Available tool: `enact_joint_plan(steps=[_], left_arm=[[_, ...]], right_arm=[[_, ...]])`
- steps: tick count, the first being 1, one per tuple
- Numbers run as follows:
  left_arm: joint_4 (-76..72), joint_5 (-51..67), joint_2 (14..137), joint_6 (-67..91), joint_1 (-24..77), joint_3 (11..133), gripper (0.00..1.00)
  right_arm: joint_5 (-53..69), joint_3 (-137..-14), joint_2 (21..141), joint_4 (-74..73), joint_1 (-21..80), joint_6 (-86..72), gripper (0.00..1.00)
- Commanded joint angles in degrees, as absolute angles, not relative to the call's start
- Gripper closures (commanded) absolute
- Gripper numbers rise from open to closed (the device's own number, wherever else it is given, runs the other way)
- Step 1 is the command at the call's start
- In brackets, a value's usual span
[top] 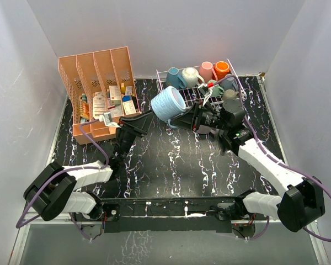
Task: Load the cups into the dish rack
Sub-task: Turn the cup upside down in the dish rack.
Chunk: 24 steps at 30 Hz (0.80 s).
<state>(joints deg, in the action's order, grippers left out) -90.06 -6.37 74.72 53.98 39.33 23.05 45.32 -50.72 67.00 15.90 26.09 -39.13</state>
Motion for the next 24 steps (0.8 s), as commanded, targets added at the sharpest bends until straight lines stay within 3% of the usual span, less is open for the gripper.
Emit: enact_joint_plan(steps=[1,13,24], left_arm=[[-102.3,-8.7,72.4,54.4,39.5,21.8,0.47],[-99.5,-10.3,67.5,53.1,39.6,16.6,0.47],[-88.3,-10.6,54.5,50.7,39.6,10.9,0.47]], right_arm=[[44.9,-57.4,66.0,23.2,25.3,-35.2,0.92],[42.9,-63.5,69.3,13.8,21.7,-23.2,0.92],[45.8,-87.8,87.4,-6.4,13.4,-9.0,0.92]])
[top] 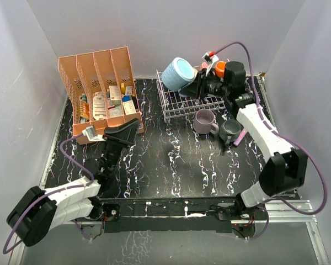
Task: Load the cups into the dish rack
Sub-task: Turn the cup upside down in the dish rack.
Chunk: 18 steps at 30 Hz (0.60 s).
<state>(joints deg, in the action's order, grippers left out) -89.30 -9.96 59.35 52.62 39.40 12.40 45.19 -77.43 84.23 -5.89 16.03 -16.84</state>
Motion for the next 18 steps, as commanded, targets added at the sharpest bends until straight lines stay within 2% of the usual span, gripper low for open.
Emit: enact_joint_plan(steps=[1,5,8,18], left_arm=[[-87.1,-10.6,53.2,50.6,39.6,10.3,0.47],[-83.2,-10.9,48.6,50.6,39.5,8.1,0.47],[-81.1,-10.7,45.6,51.2,39.5,6.5,0.47],[-72.6,-6.7,38.7,52.6,39.6,4.5,0.47]], right_arm=[[45.9,-89.9,89.0,-7.8,12.9,-7.2,0.92],[45.1,-94.5,93.3,-9.7,12.3,1.0,0.92],[44.3,-93.6,95.0,-7.3,12.2,6.4,0.92],[44.9,-98.3,105.3,-6.0,11.8,7.7,0.92]])
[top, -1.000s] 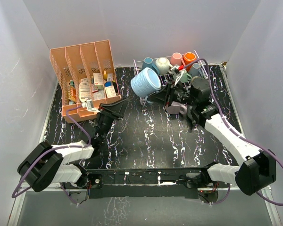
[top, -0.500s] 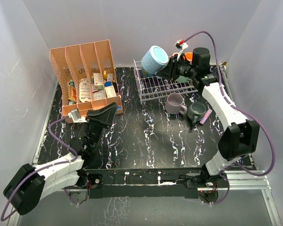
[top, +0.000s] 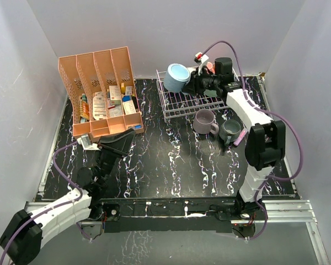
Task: Load the cups into the dish rack
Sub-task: Turn the cup upside down in the dish rack.
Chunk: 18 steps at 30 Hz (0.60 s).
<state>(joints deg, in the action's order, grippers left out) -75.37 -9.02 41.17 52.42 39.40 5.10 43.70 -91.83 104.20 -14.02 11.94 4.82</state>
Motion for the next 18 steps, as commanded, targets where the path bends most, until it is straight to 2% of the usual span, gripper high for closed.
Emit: enact_joint_plan(steps=[1,18], left_arm=[[-72.2,-6.6,38.3,52.8,39.6,4.3,0.47],[-69.7,-5.9,38.6,53.9,39.5,5.1,0.48]], right_arm=[[44.5,-98.5,106.0,-6.0,11.7,7.8,0.92],[40.0,-93.9,113.9,5.5,11.4,5.9,0.92]])
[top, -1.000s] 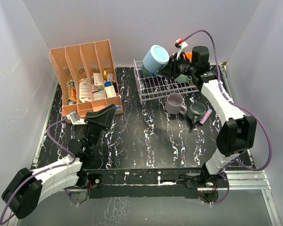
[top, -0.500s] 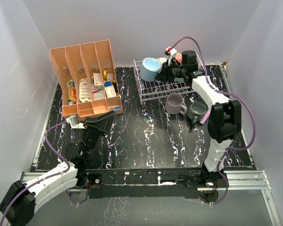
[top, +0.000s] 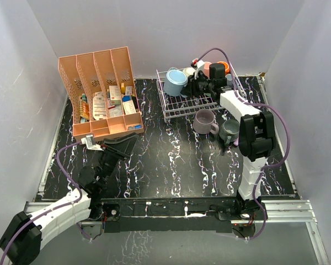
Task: Load the cups into the dish rack
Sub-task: Turn the cup upside down in the dish rack.
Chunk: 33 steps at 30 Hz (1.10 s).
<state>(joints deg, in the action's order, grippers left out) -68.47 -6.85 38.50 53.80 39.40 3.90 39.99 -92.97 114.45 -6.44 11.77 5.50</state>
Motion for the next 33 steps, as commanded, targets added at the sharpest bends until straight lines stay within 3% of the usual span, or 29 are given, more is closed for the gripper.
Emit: enact_joint_plan(steps=[1,14,26,28,31,33], left_arm=[[-69.6,-5.8,38.6,53.9,39.6,5.1,0.48],[-70.2,-5.7,41.3,54.6,39.6,5.4,0.48],[-69.8,-5.6,41.3,55.2,39.5,5.2,0.48],[-69.4,-5.8,40.8,55.3,39.5,5.0,0.48],[-69.4,-6.0,40.1,55.3,39.6,4.9,0.48],[-67.6,-6.1,39.6,55.3,39.6,4.8,0.48]], right_arm=[[39.7,-93.6,114.1,5.9,11.4,6.5,0.92],[32.2,-88.8,116.0,9.5,14.4,9.9,0.92],[21.8,-91.9,119.5,8.7,17.9,6.4,0.92],[22.5,-92.2,119.9,8.7,17.9,5.6,0.87],[24.7,-92.2,120.0,8.7,18.0,5.0,0.64],[27.2,-91.8,119.5,8.7,18.0,5.0,0.55]])
